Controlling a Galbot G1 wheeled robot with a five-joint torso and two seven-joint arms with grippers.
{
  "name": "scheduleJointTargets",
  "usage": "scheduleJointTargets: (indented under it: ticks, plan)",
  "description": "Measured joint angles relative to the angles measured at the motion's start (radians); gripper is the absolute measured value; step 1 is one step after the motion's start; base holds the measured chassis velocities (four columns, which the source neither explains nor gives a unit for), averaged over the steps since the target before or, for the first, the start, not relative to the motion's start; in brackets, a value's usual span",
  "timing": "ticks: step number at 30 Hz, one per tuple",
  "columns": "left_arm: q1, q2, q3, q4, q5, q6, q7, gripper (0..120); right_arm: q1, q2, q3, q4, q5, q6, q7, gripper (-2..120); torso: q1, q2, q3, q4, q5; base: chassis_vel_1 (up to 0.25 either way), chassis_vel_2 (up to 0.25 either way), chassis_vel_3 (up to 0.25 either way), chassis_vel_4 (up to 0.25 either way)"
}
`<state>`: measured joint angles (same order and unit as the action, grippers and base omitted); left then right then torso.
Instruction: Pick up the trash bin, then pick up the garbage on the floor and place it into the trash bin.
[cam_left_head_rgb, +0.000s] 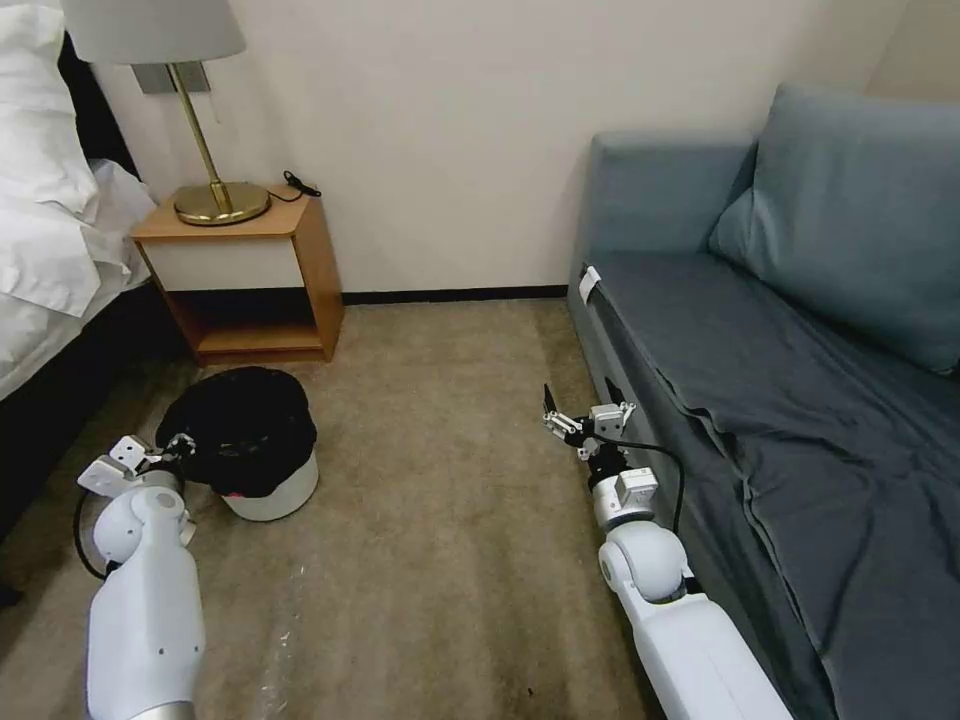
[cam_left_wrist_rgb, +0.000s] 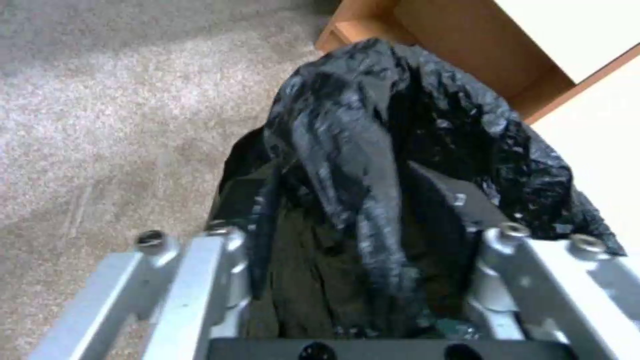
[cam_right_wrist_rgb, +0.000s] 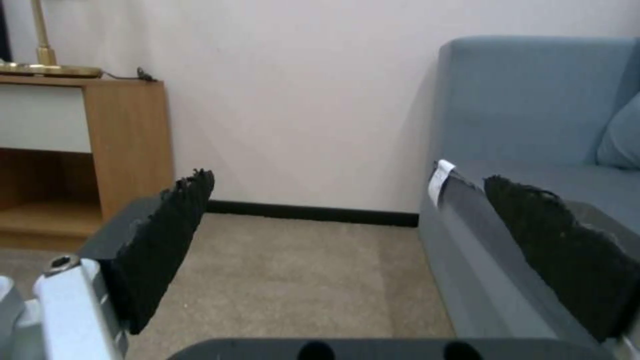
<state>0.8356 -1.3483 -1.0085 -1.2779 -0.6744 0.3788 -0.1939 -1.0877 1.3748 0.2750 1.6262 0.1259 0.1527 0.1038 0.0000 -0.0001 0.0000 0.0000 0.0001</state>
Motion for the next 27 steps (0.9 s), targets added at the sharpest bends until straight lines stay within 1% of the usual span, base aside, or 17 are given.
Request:
scheduleJointTargets:
  ticks: [1,4,7,8,10,11,12,13,15,16,17,18,19,20,22,24,27]
  plan:
    - [0.000,0.000,0.000,0.000,0.000,0.000,0.000,61,0.000,0.000,0.000,0.000,0.000,0.000,0.000,100,0.000,0.000,0.000,0.0000,0.0000,0.000,0.000,0.000,0.000]
    - [0.022,0.000,0.000,-0.059,0.009,-0.001,0.000,72,-0.001,0.000,0.000,-0.001,-0.001,0.003,-0.001,100,0.000,0.000,0.000,-0.0001,-0.0003,0.000,0.000,0.000,0.000]
    - [0.090,0.000,0.002,-0.220,0.043,0.006,0.046,89,0.000,-0.002,0.002,0.005,-0.001,0.003,-0.008,100,0.000,0.000,0.000,0.0000,0.0000,0.000,0.000,0.000,0.000]
    - [0.090,0.000,0.002,-0.220,0.043,0.006,0.046,89,0.000,-0.002,0.002,0.005,-0.001,0.003,-0.008,100,0.000,0.000,0.000,0.0000,0.0000,0.000,0.000,0.000,0.000]
    - [0.134,0.003,0.002,-0.304,0.104,0.013,0.116,96,0.002,-0.001,0.007,0.006,-0.001,0.003,-0.008,100,0.000,0.000,0.000,-0.0001,0.0001,0.000,0.000,0.000,0.000]
    - [0.134,0.003,0.002,-0.304,0.104,0.013,0.116,96,0.002,-0.001,0.007,0.006,-0.001,0.003,-0.008,100,0.000,0.000,0.000,-0.0001,0.0001,0.000,0.000,0.000,0.000]
    - [0.167,0.006,0.002,-0.359,0.150,0.012,0.174,99,0.005,0.002,0.013,0.006,-0.001,0.008,-0.006,100,0.000,0.000,0.000,0.0001,0.0001,0.000,0.000,0.000,0.000]
    - [0.167,0.006,0.002,-0.359,0.150,0.012,0.174,99,0.005,0.002,0.013,0.006,-0.001,0.008,-0.006,100,0.000,0.000,0.000,0.0001,0.0001,0.000,0.000,0.000,0.000]
    - [0.229,0.008,0.004,-0.472,0.294,-0.041,0.306,100,0.013,0.014,0.023,-0.016,0.002,0.049,0.017,100,0.000,0.000,0.000,0.0001,0.0003,0.000,0.000,0.000,0.000]
    - [0.243,0.006,0.005,-0.492,0.375,-0.101,0.358,100,0.016,0.017,0.024,-0.028,0.003,0.068,0.028,100,0.000,0.000,0.000,0.0002,0.0004,0.000,0.000,0.000,0.000]
    - [0.243,0.006,0.005,-0.492,0.375,-0.101,0.358,100,0.016,0.017,0.024,-0.028,0.003,0.068,0.028,100,0.000,0.000,0.000,0.0002,0.0004,0.000,0.000,0.000,0.000]
    - [0.249,0.003,0.006,-0.497,0.441,-0.148,0.388,100,0.017,0.019,0.026,-0.034,0.004,0.080,0.035,100,0.000,0.000,0.000,0.0002,0.0002,0.000,0.000,0.000,0.000]
    - [0.249,0.003,0.006,-0.497,0.441,-0.148,0.388,100,0.017,0.019,0.026,-0.034,0.004,0.080,0.035,100,0.000,0.000,0.000,0.0002,0.0002,0.000,0.000,0.000,0.000]
    - [0.254,-0.001,0.012,-0.502,0.482,-0.179,0.407,100,0.016,0.019,0.027,-0.036,0.008,0.089,0.039,100,0.000,0.000,0.000,0.0001,-0.0001,0.000,0.000,0.000,0.000]
    - [0.265,-0.005,0.024,-0.516,0.491,-0.188,0.414,100,0.015,0.021,0.027,-0.036,0.013,0.097,0.041,100,0.000,0.000,0.000,0.0000,-0.0002,0.000,0.000,0.000,0.000]
    - [0.298,-0.018,0.066,-0.557,0.460,-0.183,0.425,100,0.015,0.024,0.028,-0.036,0.018,0.113,0.042,100,0.000,0.000,0.000,0.0000,0.0000,0.000,0.000,0.000,0.000]
    - [0.325,-0.026,0.098,-0.580,0.443,-0.173,0.444,100,0.015,0.025,0.031,-0.037,0.016,0.118,0.045,100,0.000,0.000,0.000,-0.0001,0.0000,0.000,0.000,0.000,0.000]
